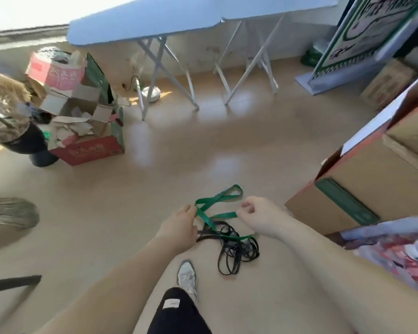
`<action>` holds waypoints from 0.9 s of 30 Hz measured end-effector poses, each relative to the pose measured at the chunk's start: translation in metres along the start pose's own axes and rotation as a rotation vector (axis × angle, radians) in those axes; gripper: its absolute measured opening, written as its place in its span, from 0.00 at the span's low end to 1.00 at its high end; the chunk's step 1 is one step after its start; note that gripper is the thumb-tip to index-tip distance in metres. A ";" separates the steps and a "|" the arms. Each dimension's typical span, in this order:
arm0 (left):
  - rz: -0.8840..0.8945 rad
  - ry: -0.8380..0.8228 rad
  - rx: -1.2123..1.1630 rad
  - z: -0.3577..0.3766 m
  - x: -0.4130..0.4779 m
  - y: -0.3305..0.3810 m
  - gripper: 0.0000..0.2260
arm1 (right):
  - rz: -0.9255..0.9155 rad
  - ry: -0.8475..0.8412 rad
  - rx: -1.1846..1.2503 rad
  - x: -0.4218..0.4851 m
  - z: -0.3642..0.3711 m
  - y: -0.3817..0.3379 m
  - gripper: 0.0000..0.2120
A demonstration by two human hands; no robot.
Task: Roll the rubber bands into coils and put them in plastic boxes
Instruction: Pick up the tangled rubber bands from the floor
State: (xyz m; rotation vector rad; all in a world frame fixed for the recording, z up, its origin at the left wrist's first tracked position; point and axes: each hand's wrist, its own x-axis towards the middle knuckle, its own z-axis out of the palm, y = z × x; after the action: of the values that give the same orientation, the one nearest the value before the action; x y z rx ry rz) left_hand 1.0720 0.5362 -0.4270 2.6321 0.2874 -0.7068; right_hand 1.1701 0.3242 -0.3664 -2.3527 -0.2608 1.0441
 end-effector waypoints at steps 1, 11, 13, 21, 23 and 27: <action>-0.008 -0.023 -0.004 0.008 0.027 -0.013 0.23 | 0.011 -0.005 0.004 0.032 0.011 0.002 0.19; 0.089 -0.132 0.176 0.194 0.307 -0.137 0.28 | 0.070 -0.101 -0.279 0.326 0.152 0.168 0.22; 0.108 -0.177 0.213 0.247 0.361 -0.165 0.30 | 0.068 -0.168 -0.370 0.379 0.183 0.212 0.25; 0.359 -0.223 0.589 0.400 0.458 -0.229 0.53 | 0.180 -0.244 -0.469 0.475 0.302 0.341 0.58; 0.397 -0.225 0.616 0.418 0.462 -0.228 0.56 | 0.203 -0.198 -0.502 0.475 0.323 0.353 0.67; 0.351 -0.183 0.530 0.440 0.463 -0.215 0.54 | 0.199 -0.032 -0.606 0.474 0.350 0.366 0.70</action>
State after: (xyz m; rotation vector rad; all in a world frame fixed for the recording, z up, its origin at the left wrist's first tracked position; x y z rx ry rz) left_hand 1.2112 0.5842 -1.0842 2.9512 -0.4678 -0.9951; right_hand 1.2207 0.3424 -1.0580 -2.9514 -0.4086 1.2261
